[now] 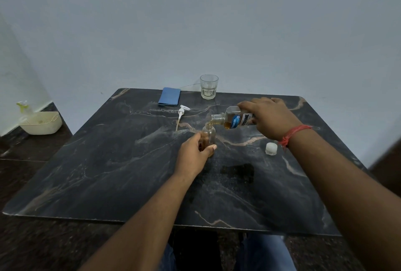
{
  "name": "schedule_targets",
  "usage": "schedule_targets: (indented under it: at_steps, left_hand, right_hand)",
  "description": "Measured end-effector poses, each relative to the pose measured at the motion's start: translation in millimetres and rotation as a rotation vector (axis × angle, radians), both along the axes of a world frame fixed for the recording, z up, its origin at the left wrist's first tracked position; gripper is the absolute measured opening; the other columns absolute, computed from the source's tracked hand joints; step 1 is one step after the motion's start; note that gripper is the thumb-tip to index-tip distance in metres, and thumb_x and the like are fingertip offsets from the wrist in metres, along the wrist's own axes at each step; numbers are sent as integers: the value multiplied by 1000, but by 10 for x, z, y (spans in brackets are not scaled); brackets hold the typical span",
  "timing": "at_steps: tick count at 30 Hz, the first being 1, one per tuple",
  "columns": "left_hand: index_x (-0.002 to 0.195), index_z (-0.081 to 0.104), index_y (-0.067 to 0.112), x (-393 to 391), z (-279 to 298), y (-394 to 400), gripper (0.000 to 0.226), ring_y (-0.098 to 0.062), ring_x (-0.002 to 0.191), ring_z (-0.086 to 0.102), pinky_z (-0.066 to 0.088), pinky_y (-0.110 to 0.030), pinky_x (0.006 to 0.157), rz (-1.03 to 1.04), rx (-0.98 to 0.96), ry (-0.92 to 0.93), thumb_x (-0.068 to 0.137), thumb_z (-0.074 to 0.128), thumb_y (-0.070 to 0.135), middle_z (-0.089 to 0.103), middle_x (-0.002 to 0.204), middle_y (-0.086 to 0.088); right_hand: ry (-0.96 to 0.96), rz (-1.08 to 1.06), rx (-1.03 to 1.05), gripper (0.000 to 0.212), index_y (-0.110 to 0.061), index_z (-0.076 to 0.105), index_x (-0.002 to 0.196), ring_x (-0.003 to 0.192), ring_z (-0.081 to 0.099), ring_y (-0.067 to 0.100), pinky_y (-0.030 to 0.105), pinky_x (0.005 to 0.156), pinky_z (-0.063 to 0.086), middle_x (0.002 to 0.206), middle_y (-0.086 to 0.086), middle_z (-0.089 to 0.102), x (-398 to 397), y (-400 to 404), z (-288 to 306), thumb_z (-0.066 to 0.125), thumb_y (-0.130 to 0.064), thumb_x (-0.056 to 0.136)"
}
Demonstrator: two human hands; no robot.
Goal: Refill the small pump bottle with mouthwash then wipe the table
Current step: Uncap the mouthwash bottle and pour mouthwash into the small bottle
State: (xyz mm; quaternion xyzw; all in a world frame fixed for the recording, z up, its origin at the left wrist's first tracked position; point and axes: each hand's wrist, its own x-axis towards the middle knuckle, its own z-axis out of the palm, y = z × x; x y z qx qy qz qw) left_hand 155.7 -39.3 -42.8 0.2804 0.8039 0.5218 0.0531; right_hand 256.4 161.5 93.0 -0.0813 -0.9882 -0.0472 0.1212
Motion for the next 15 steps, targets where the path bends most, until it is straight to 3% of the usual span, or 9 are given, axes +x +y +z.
schedule_targets:
  at_steps: [15]
  left_hand:
    - [114,60,36,-20,-20,12,30,-2,99,66,56,-29,90,4,-17,-4,88,75,33,69,108,14]
  right_hand:
    - [-3,4,10,55,-35,44,135,120,50,23,55,107,33,123,-2,60,14,-20,8,59,-8,90]
